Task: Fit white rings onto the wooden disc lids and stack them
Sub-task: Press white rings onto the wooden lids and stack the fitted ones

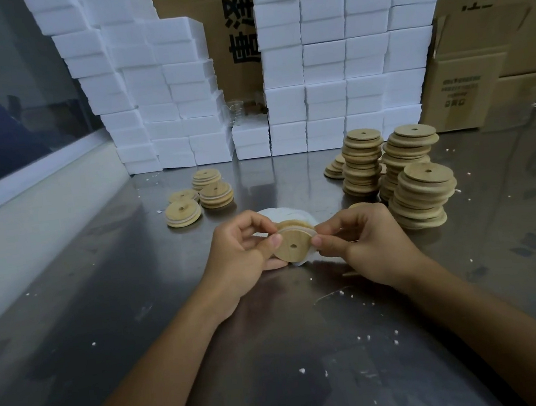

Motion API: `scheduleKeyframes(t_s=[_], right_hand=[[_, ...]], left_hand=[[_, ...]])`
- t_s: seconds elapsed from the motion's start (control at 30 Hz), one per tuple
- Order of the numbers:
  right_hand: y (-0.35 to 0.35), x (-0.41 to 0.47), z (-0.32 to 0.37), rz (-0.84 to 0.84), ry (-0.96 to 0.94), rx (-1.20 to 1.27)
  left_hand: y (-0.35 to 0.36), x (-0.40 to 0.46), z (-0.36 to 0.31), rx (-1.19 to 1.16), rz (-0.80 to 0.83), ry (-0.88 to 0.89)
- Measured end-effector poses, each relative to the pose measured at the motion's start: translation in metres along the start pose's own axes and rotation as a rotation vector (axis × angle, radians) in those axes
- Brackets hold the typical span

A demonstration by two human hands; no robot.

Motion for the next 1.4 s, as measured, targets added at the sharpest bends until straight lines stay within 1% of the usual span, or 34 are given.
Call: scheduleKeyframes(t_s=[0.17, 0.3, 0.37, 0.53, 0.7, 0.87, 1.0, 1.13, 1.23, 1.33, 1.4], right_hand=[[0.001, 0.002, -0.001, 0.056, 0.027, -0.034], [0.001, -0.002, 0.004, 0.011, -0.03, -0.061], [0.003, -0.004, 0.004, 0.017, -0.032, -0.042], [0.007, -0.001, 0.0, 0.038, 0.013, 0.021], [0.008, 0.002, -0.002, 0.111, 0.044, 0.055], [0.009, -0.001, -0.002, 0.044, 0.006, 0.031], [0.013, -0.003, -0.007, 0.024, 0.038, 0.026], [0.01, -0.005, 0.004, -0.047, -0.033, -0.001], [0.001, -0.005, 0.007, -0.104, -0.049, 0.082], [0.0, -0.008, 0.01, -0.094, -0.081, 0.156], [0.002, -0.008, 0.012, -0.085, -0.105, 0.147]], left_hand=[[0.0, -0.003, 0.006, -0.113, -0.015, -0.112], [-0.001, -0.004, 0.009, -0.155, -0.043, -0.159], [-0.002, -0.005, 0.01, -0.18, -0.049, -0.186], [-0.002, -0.005, 0.011, -0.206, -0.053, -0.204], [-0.001, -0.005, 0.012, -0.223, -0.043, -0.238], [-0.002, -0.005, 0.012, -0.26, -0.071, -0.265], [-0.002, -0.005, 0.013, -0.308, -0.09, -0.265], [-0.001, -0.004, 0.011, -0.243, -0.082, -0.226], [0.0, -0.005, 0.01, -0.107, -0.068, -0.196], [0.005, -0.005, 0.008, -0.01, 0.001, -0.147], [0.006, -0.004, 0.007, 0.041, 0.026, -0.108]])
Point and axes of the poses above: each hand's wrist, its own x-axis towards the middle knuckle, its own y-axis out of the palm, z = x × y, the point moved 8 cm from there along x, towards the middle knuckle, and after that the axes turned 12 degrees about y, right-handed, at the moved point
